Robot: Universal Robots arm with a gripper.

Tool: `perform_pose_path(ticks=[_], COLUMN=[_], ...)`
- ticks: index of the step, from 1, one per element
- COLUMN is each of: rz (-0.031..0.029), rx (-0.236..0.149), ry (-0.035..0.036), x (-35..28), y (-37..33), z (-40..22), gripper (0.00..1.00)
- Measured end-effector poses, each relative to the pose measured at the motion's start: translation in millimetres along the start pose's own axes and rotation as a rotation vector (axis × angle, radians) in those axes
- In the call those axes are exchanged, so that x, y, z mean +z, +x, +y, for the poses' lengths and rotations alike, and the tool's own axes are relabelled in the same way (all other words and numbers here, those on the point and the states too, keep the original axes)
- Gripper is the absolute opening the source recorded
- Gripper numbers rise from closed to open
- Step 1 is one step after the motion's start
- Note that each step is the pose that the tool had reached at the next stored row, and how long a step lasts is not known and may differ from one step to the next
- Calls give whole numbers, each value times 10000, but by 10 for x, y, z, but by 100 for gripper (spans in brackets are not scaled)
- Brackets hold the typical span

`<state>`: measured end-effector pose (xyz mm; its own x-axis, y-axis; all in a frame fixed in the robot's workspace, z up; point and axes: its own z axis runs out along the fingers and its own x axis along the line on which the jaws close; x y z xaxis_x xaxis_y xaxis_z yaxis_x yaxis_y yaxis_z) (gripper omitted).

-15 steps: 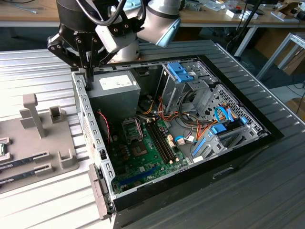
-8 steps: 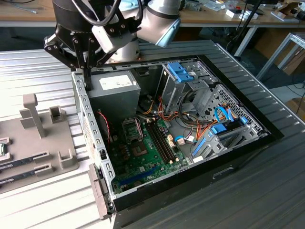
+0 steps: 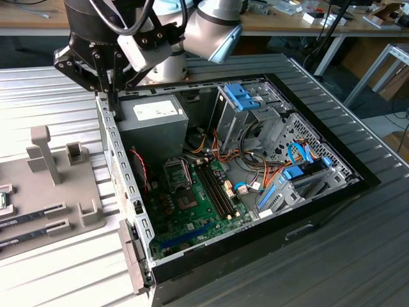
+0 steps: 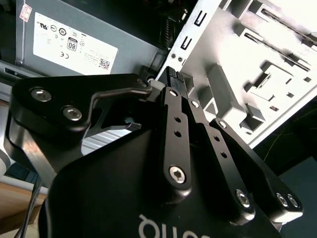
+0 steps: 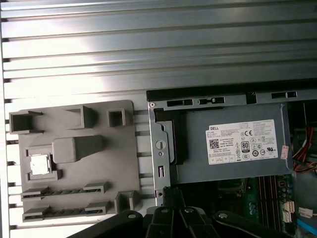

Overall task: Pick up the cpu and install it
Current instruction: 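Reach for the cpu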

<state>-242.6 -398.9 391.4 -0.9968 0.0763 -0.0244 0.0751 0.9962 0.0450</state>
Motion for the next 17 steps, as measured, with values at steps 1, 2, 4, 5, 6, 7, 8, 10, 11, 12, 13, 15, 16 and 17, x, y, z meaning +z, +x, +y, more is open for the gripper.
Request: perform_pose_path(ticks=[1, 2, 4, 5, 6, 7, 8, 10, 11, 12, 13, 15, 16, 17], rz=[0, 0, 0, 0, 0, -1, 0, 1, 1, 0, 0, 0, 0, 0], rx=[0, 0, -1, -1, 0, 0, 0, 0, -1, -1, -1, -1, -1, -1], ry=[0, 0, 0, 1, 0, 0, 0, 1, 1, 0, 0, 0, 0, 0], x=[0, 0, 0, 0, 0, 0, 0, 0, 0, 1, 1, 1, 1, 1], y=[13, 24, 45, 53, 63, 72, 81, 96, 109, 120, 125, 147, 153, 158], z=[-1, -2, -4, -4, -5, -6, -6, -8, -9, -9, -10, -11, -12, -12], gripper=[11, 11, 11, 11, 11, 11, 11, 11, 11, 11, 11, 11, 11, 11])
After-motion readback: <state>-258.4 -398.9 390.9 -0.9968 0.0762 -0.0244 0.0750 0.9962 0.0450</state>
